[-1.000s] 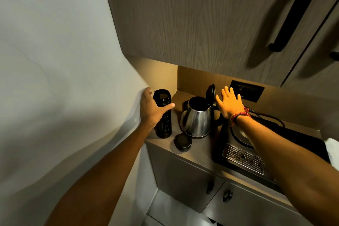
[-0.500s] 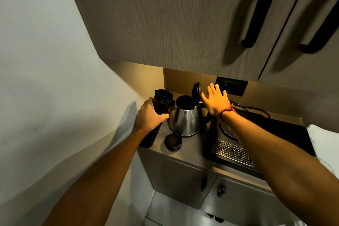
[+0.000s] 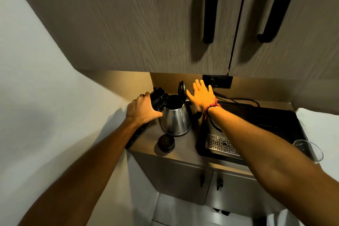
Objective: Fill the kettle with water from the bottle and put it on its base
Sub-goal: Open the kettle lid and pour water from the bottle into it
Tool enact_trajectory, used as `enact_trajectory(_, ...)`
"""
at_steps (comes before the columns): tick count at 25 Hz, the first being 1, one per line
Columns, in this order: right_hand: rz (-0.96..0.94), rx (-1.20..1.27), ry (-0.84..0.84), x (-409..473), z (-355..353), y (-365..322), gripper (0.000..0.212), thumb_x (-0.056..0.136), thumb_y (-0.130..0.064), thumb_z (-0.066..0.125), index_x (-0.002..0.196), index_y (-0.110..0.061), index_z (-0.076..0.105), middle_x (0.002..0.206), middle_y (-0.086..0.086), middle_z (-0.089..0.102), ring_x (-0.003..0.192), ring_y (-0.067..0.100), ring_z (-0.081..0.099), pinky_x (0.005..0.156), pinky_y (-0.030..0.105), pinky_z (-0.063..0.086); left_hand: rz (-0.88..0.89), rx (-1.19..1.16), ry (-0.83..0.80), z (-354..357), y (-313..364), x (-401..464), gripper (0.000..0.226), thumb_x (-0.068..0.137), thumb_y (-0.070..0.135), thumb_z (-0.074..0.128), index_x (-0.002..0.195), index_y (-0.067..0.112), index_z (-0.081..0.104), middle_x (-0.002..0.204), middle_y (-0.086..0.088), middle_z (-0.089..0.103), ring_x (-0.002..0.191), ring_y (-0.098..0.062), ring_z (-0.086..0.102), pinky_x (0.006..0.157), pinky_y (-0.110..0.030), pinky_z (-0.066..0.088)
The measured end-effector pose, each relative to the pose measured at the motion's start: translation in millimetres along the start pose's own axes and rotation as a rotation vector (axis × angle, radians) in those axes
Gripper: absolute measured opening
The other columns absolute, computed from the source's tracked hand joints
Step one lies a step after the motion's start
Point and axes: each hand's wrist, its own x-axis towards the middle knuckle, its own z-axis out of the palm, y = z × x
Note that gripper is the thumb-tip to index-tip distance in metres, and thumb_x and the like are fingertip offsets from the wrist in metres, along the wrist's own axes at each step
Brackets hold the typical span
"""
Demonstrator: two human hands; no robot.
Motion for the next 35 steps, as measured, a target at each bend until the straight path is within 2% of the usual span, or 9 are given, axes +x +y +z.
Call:
enact_trajectory(3,0.002,0.002,0.012,1,-1,0,0.08,0.094,-0.061,0.009,0.155,-0.01,0.012,0.165,0.008,0.004,0.153,0.023,-0.002,0.124,0.05,0.004,0.011,0.047,-0.021,-7,4,3,0.077,0.056,0.063,0.069,0.114,0.017,0.049,0.1,-0.007,0.063,0.082,-0.027,0.062,0.069,-0.035,0.05)
enact_trajectory(8,0.0,0.011,0.014,0,-2,1,0.08,0.095,-0.061,0.01,0.155,-0.009,0.012,0.165,0.008,0.003,0.153,0.024,-0.002,0.124,0.05,0.003,0.034,0.154,-0.02,-12,5,7,0.079,0.055,0.065,0.069,0.114,0.016,0.051,0.102,-0.009,0.064,0.087,-0.031,0.065,0.074,-0.039,0.054)
enact_trajectory(11,0.001,0.009,0.013,0,-2,2,0.079,0.095,-0.061,0.01,0.155,-0.009,0.012,0.165,0.008,0.003,0.153,0.024,-0.001,0.124,0.05,0.004,0.058,0.207,-0.034,-11,4,9,0.077,0.057,0.064,0.07,0.114,0.016,0.05,0.1,-0.009,0.063,0.086,-0.029,0.065,0.07,-0.036,0.051)
enact_trajectory(20,0.003,0.003,0.008,0,-4,0,0.08,0.095,-0.062,0.01,0.155,-0.009,0.013,0.165,0.008,0.005,0.153,0.024,0.0,0.124,0.05,0.004,0.064,0.266,-0.082,-8,0,13,0.075,0.061,0.062,0.072,0.116,0.016,0.05,0.102,-0.008,0.062,0.088,-0.028,0.065,0.072,-0.037,0.053)
enact_trajectory(35,0.006,0.004,0.007,2,-3,0,0.08,0.095,-0.062,0.009,0.154,-0.008,0.015,0.165,0.009,0.007,0.153,0.025,0.0,0.124,0.05,0.004,0.1,0.316,-0.04,-8,3,19,0.07,0.061,0.059,0.07,0.112,0.015,0.053,0.1,-0.008,0.064,0.084,-0.028,0.065,0.067,-0.032,0.046)
